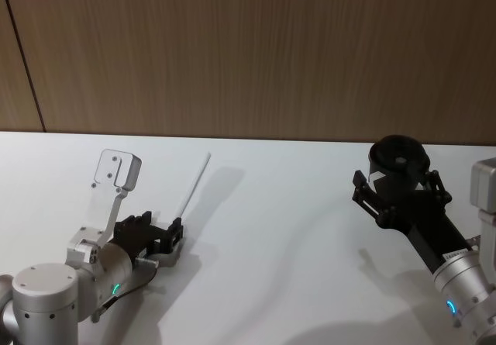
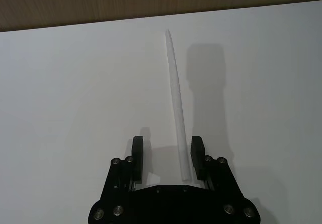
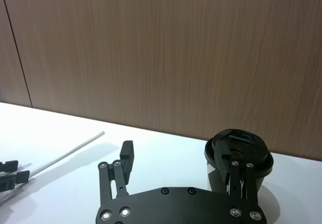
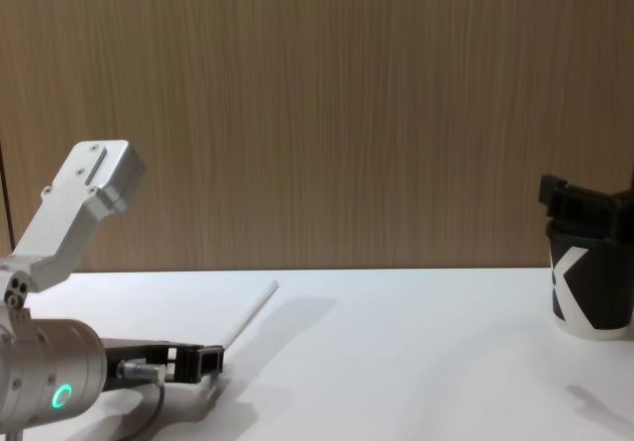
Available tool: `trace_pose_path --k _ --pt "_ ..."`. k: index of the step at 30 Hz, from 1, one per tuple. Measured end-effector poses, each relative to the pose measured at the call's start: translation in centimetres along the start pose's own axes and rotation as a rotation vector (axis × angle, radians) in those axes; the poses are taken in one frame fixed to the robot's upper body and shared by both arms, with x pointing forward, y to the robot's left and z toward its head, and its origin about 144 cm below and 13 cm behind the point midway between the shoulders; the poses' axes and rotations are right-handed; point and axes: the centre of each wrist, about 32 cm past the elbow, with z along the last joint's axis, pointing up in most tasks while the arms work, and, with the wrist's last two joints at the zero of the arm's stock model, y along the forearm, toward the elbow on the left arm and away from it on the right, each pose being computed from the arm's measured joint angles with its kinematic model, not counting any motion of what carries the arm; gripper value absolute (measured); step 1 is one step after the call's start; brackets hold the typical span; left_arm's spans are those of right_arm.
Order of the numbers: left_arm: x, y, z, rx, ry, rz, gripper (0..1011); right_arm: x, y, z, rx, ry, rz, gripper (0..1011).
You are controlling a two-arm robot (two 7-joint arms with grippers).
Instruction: Pick up the straw with one hand, pass it to the other hand, and insert it into the cup.
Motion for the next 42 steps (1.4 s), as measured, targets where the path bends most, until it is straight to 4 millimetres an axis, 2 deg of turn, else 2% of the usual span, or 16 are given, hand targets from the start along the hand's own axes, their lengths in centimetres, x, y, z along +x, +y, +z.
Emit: trace_pose_path --k 42 --pt "0.00 0.00 0.00 0.000 0.000 0.000 316 0.00 0.00 0.00 0.000 0.000 0.000 1001"
